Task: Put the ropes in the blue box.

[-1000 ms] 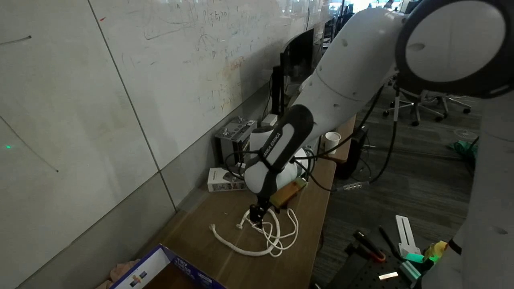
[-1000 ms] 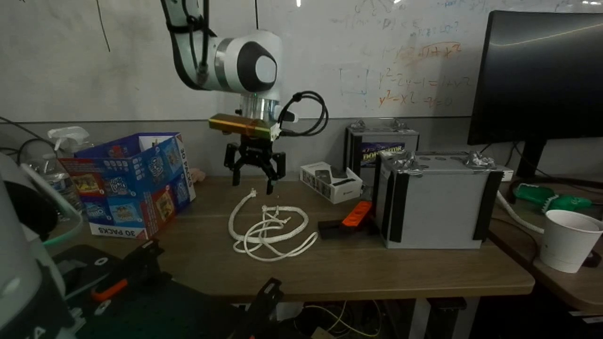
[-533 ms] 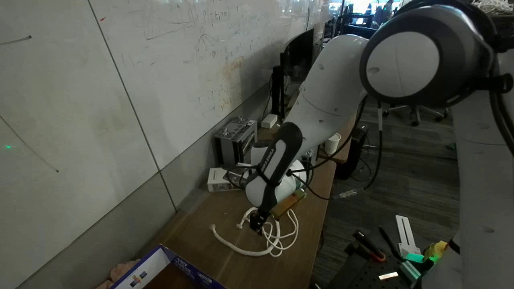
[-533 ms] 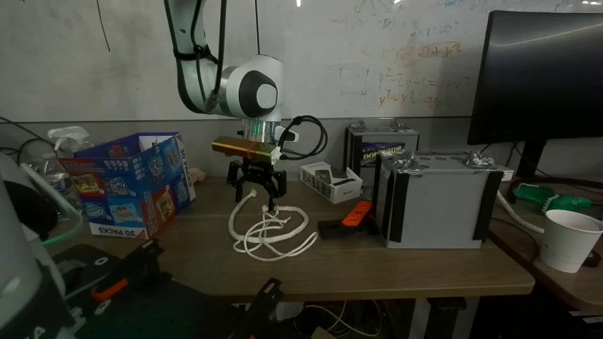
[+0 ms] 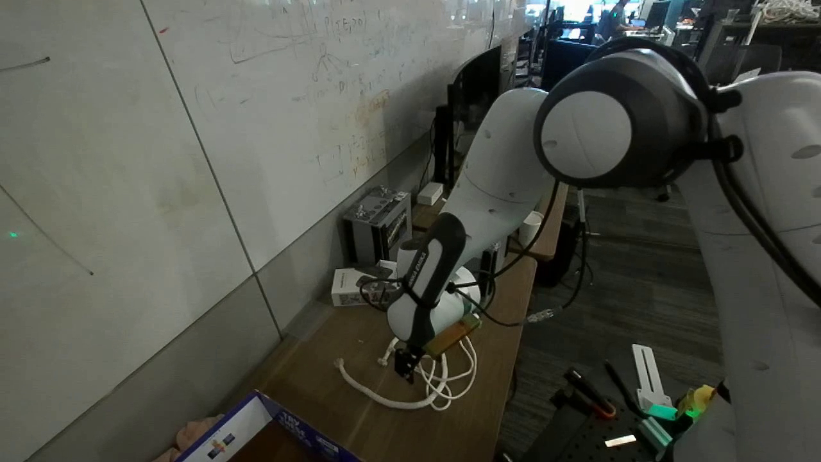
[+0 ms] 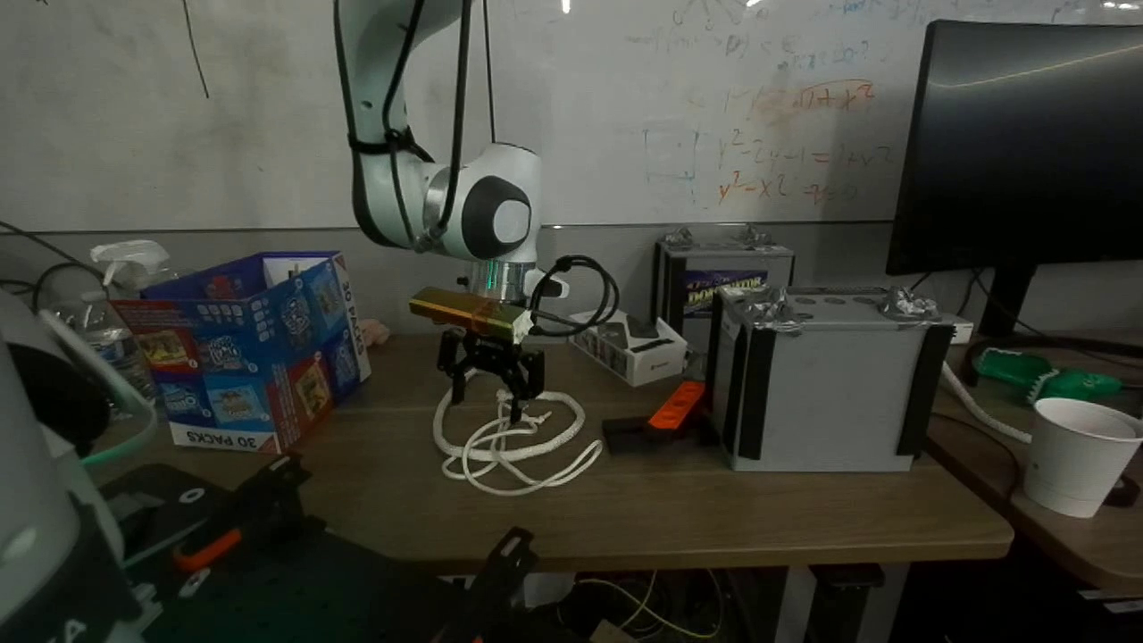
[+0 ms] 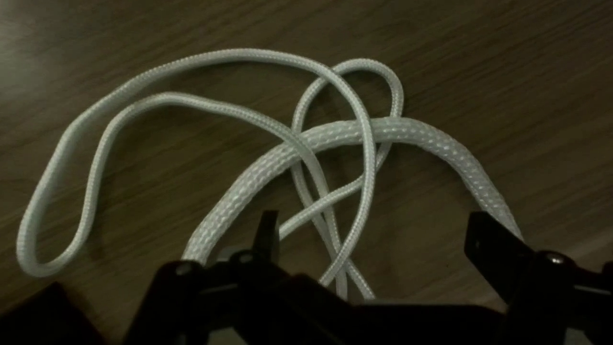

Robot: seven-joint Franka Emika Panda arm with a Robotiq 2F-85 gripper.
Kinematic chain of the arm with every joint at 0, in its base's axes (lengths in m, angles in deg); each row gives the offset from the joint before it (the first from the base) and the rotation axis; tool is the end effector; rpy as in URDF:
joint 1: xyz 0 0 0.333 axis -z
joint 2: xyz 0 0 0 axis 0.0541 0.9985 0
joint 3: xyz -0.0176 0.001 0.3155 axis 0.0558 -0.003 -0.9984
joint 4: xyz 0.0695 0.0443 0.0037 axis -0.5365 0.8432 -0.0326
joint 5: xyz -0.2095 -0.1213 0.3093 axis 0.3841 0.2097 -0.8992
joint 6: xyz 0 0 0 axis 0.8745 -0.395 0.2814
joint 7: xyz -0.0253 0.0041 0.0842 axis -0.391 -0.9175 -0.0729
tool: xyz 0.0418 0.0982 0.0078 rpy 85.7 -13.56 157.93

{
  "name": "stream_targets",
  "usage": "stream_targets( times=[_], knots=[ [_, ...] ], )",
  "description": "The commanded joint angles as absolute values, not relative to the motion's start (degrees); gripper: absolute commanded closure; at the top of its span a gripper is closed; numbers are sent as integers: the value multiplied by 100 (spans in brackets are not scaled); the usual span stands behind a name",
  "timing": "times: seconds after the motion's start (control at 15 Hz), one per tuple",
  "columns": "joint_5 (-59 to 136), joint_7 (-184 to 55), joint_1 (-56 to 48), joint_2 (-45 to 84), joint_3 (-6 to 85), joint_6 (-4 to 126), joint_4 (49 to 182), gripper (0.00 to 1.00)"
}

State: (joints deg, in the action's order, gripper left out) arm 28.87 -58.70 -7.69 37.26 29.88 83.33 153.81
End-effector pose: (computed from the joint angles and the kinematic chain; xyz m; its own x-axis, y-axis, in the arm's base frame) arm 0.4927 0.0904 0.0841 0.9881 0.0808 -0.1311 0.0693 -0.9935 -0.0905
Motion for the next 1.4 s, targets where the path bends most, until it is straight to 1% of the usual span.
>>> stream_targets(
  times=[0.0,0.53,1.07,1.13,1.2,1.33],
  knots=[
    [2876,-5966,-644,4125,2963,8390,14984,0],
    [2861,-5999,-451,4515,2970,8322,14546,0],
    [2870,-6041,-396,4631,2989,8311,14387,0],
    [2869,-6048,-395,4637,2991,8321,14382,25],
    [2869,-6046,-390,4642,2988,8312,14375,26],
    [2871,-6053,-390,4656,2992,8296,14365,42]
  ],
)
